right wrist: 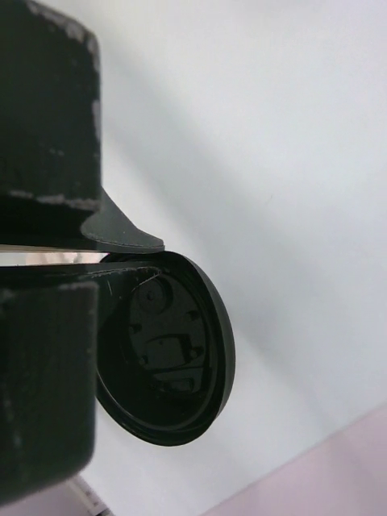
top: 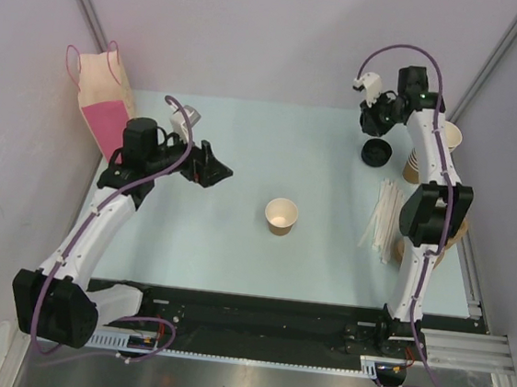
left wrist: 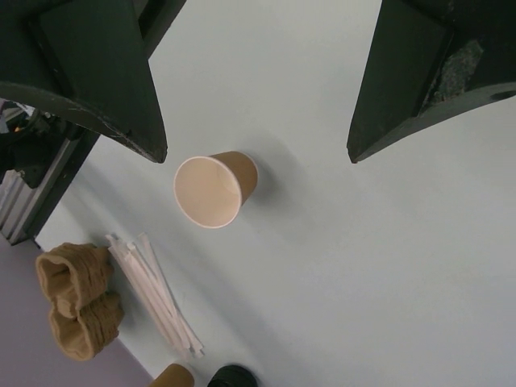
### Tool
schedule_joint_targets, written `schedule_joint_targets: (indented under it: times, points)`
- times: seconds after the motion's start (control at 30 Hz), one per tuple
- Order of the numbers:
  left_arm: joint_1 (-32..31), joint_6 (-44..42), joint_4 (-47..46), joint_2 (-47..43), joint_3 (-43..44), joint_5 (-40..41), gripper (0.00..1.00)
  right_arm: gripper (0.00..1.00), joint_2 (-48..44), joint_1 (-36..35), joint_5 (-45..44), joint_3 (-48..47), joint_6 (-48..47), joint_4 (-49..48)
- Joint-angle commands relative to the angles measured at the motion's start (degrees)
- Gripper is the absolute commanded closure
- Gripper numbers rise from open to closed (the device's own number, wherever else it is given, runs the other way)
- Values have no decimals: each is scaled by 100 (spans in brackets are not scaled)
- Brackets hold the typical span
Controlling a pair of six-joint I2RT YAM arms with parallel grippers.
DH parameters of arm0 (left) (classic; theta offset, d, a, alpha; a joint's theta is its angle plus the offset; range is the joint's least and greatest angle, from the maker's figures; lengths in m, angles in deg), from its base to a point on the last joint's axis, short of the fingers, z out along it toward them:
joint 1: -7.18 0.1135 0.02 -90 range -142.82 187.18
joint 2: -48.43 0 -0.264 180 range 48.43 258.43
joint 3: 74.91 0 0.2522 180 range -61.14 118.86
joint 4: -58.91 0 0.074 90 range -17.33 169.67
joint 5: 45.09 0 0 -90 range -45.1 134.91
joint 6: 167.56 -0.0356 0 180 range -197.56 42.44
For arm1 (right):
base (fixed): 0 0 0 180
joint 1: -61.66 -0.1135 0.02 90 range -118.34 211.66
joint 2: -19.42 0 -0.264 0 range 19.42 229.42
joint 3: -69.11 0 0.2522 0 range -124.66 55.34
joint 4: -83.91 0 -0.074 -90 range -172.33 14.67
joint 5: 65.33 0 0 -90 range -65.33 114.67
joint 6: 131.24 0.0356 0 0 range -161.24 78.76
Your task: Pack the takeout coffee
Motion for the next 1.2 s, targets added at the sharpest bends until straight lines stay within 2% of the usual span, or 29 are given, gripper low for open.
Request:
schedule_joint_targets:
  times: [0.0, 0.17, 0.27, 0.33, 0.37, 0.4, 0.43, 0.47, 0.5, 0.53, 0.6, 0.67, 0.77, 0.83, 0.87, 1.0, 1.07, 1.1, 1.17]
  points:
    - [106, -783, 489, -526, 304, -121, 1, 100, -1323, -367, 1644, -211, 1386, 376]
    - [115, -1302, 438, -1088, 269, -156, 1, 100, -1992, -701, 3167, 517, 3431, -97]
    - [106, -1504, 271, -1273, 295, -611, 0, 100, -2643, -999, 3766, 1659, 4223, -668]
    - [97, -1688, 113, -1318, 269, -972, 0, 100, -3063, -1061, 4555, 2535, 4926, -1151]
    - [71, -1750, 51, -1344, 234, -1139, 1, 100, -3205, -1062, 4915, 2880, 6053, -2120]
    - [45, -1776, -45, -1361, 190, -1359, 0, 100, -3328, -1062, 5693, 3223, 7004, -2860]
    - [18, -1759, -298, -1379, 50, -1422, 0, 100, -3434, -1096, 5944, 3679, 7953, -3790]
    - [-77, -1690, -484, -1405, -38, -1483, 1, 100, -3679, -1184, 6069, 4345, 8868, -5974]
    - [-139, -1506, -895, -1423, -135, -1614, 0, 100, -3777, -1254, 6166, 4621, 10365, -6849]
    - [-210, -1400, -1090, -1432, -284, -1694, 0, 100, -3856, -1333, 6201, 4737, 10676, -7371]
    - [-508, -1259, -1433, -1388, -338, -1756, 0, 100, -3971, -1667, 6368, 4764, 10732, -7439]
    - [-868, -1293, -1652, -1379, -329, -1652, 2, 100, -4015, -1956, 6456, 4756, 10539, -6948]
    - [-1282, -1286, -1960, -1537, -434, -994, 5, 100, -4085, -2055, 6378, 4764, 10240, -6568]
    - [-1309, -629, -2277, -1564, -610, -536, 10, 100, -4146, -2029, 6142, 4764, 10204, -6707]
    - [-1309, 19, -2453, -1573, -654, -413, 12, 100, -4190, -2020, 6079, 4764, 10239, -6787]
    - [-1309, 1850, -3095, -1722, -978, 167, 32, 100, -4208, -1914, 5754, 4764, 10441, -7016]
    - [-1309, 2840, -3245, -1678, -1067, 475, 34, 100, -4208, -1896, 5517, 4791, 10844, -7445]
    - [-1309, 3133, -3263, -1643, -1102, 554, 38, 100, -4208, -1905, 5455, 4852, 11115, -8038]
    - [-1309, 3957, -3585, -1485, -1164, 582, 39, 100, -4173, -1897, 5209, 4957, 12038, -8814]
